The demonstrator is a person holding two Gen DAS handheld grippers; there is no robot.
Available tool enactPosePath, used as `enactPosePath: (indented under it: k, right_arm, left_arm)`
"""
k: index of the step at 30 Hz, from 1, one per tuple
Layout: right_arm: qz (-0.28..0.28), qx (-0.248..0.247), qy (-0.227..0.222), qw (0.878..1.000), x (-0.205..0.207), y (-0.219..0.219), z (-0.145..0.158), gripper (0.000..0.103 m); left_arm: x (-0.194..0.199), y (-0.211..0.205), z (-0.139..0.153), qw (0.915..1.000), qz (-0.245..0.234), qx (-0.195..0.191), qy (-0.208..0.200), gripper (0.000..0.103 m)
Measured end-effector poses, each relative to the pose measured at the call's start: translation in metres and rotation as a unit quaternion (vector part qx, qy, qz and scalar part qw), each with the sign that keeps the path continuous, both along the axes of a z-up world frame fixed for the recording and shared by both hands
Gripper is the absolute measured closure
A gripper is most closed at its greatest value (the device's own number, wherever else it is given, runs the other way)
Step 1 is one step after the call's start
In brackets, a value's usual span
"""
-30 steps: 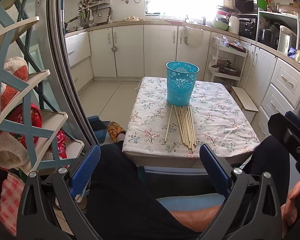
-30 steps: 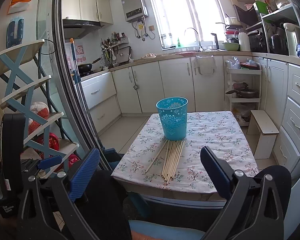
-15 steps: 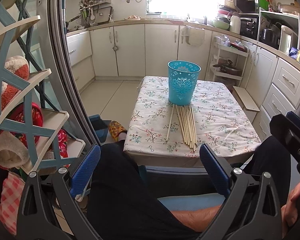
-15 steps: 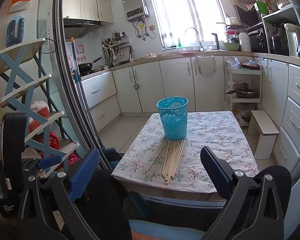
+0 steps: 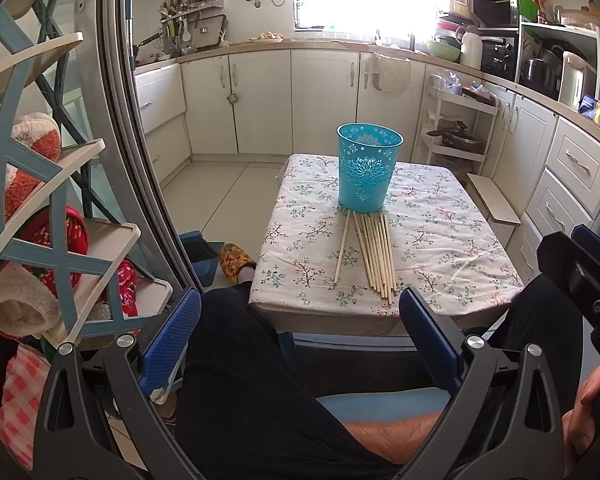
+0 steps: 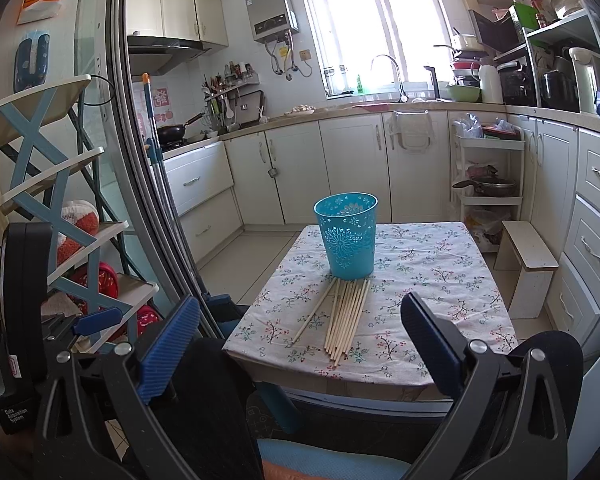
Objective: Organize utensils
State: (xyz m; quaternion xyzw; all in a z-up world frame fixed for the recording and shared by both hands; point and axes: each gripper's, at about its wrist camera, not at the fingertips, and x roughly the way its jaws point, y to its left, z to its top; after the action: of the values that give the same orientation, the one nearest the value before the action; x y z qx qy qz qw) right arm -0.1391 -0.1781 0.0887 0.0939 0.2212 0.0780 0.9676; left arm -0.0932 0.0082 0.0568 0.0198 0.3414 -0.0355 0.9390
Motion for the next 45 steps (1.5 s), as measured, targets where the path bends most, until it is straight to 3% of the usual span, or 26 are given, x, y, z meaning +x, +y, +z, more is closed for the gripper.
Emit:
enactPosePath:
  k: [10,23,27,31,36,45]
  right_arm:
    - [0.001,0.004,0.003,1.000,0.000,-0.001,-0.002,0.006]
    - [0.003,-0.026,0.000,1.000,0.001,0.010,-0.014,0.006]
    - [0.002,-0.029,0.032,0.999,0.005,0.008,-0.018,0.006]
    - [0.000,-0.083,0.071,0.994,0.014,0.005,-0.022,0.006]
    - [-0.023,-0.061,0.035,0.997,0.029,-0.006,-0.032,0.006]
    - [-0.038,-0.051,0.118,0.991,0.094,-0.019,-0.071,0.006]
  left_arm:
    - [0.000,0.003,-0.001,1.0000,0.003,0.005,0.000,0.007]
    - [0.001,0.002,-0.002,1.0000,0.002,0.005,0.004,0.007]
    - [0.006,-0.004,-0.008,0.9999,-0.001,0.003,0.012,0.007]
    - [0.018,-0.008,-0.016,0.9996,-0.007,0.000,0.027,0.007]
    - [0.040,-0.017,-0.029,0.9987,-0.008,0.009,0.050,0.007]
    - [0.098,-0.029,-0.061,0.9954,0.001,0.019,0.093,0.007]
